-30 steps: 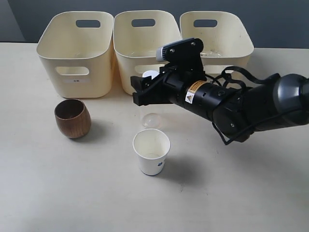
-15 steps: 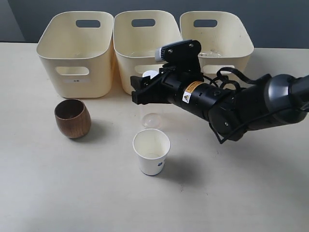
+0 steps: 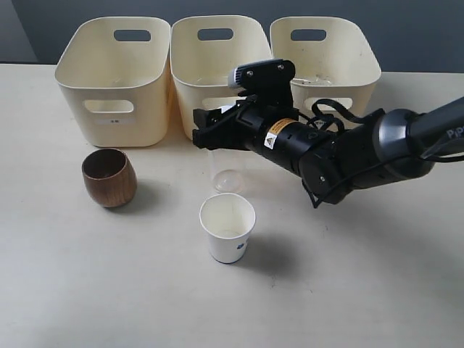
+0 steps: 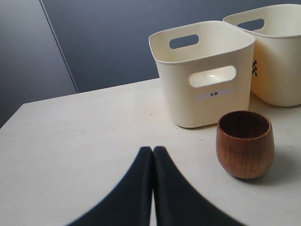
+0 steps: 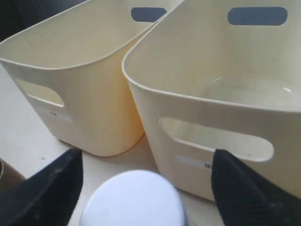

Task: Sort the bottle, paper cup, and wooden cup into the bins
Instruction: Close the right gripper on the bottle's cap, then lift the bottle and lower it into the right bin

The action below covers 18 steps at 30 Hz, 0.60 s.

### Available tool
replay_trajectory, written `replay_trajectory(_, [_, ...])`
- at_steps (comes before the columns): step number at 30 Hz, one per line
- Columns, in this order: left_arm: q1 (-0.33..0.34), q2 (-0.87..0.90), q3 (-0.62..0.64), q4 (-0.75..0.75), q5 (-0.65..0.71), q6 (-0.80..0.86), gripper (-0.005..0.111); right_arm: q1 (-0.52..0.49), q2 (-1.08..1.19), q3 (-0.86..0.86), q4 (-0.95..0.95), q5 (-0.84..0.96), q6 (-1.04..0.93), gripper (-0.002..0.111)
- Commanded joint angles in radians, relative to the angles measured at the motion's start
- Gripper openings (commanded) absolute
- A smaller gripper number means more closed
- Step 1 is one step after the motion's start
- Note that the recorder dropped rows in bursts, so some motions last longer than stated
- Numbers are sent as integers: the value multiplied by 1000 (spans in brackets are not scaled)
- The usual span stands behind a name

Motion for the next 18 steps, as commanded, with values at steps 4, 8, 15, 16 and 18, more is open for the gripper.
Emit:
replay_trajectory(4, [-3, -5, 1, -5, -1, -2, 0, 1, 36, -36, 60, 57, 1, 66])
replay_trajectory(8, [-3, -5, 1, -5, -1, -2, 0, 1, 36, -36, 94, 72, 1, 34])
replay_trajectory(15, [-3, -5, 1, -5, -1, -2, 0, 1, 16, -36, 85, 74, 3, 0])
replay_trajectory(16, [-3, -5, 1, -5, -1, -2, 0, 1, 10, -36, 85, 77, 3, 0])
replay_trajectory(18, [-3, -5, 1, -5, -1, -2, 0, 1, -15, -36, 85, 88, 3, 0])
